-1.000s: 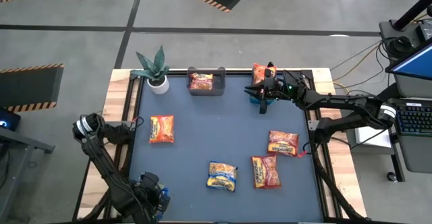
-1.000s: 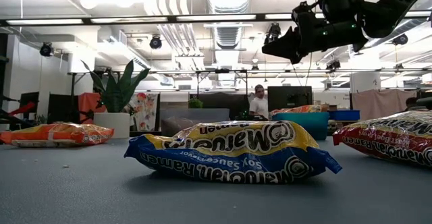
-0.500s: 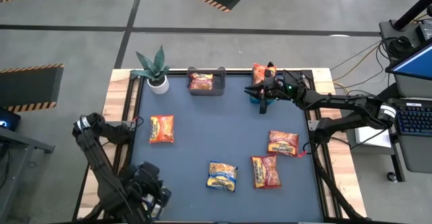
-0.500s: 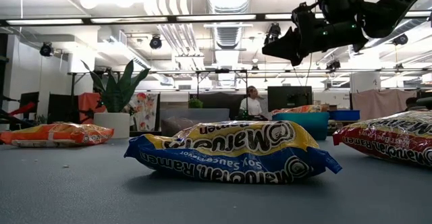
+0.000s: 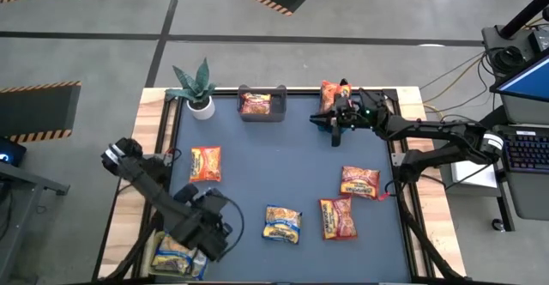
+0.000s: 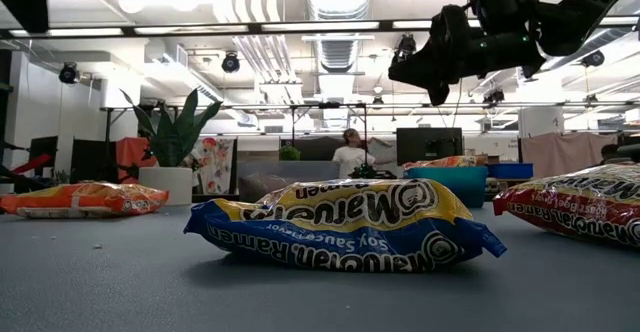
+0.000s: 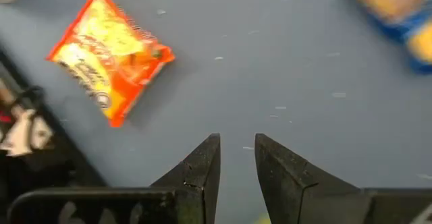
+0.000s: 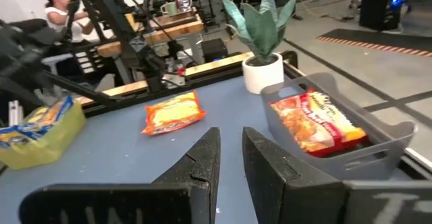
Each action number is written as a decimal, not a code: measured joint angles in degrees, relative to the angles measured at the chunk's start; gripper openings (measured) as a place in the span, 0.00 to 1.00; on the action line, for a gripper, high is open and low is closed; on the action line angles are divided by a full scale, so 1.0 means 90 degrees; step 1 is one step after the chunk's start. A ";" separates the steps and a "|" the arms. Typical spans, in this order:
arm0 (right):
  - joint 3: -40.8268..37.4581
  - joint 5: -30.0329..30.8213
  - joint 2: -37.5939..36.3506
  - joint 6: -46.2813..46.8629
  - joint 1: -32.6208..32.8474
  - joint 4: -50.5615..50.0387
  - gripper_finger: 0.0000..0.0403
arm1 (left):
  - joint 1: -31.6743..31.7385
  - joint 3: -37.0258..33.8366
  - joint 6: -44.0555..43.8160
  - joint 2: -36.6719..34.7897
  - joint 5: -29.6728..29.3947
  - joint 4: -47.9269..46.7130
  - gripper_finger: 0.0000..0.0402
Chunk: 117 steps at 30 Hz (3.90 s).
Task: Sort Maruchan noodles
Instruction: Put the orange noodle pack into the blue bin
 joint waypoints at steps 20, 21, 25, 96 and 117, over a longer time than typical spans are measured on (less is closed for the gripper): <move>0.0000 -0.0036 -0.0446 0.0125 0.0306 -0.1671 0.13 | 0.2414 -0.3792 0.4016 -0.1224 0.0110 0.1689 0.19; 0.0000 -0.0014 -0.0474 0.0126 0.0318 -0.1732 0.13 | 0.2509 -0.3939 0.4066 -0.1255 0.0096 0.1764 0.19; 0.0000 0.0009 -0.0495 0.0211 0.0395 -0.1890 0.13 | 0.2734 -0.4359 0.4233 -0.1290 -0.0018 0.2189 0.19; 0.0759 0.1235 0.0818 0.2162 0.2060 -0.0603 0.13 | 0.4027 -0.6233 1.0174 -0.2943 0.0797 0.8583 0.19; 0.3171 0.1145 0.3880 0.3336 0.2272 -0.2319 0.37 | 0.4093 -0.7467 1.0098 -0.2774 0.1168 1.0570 0.19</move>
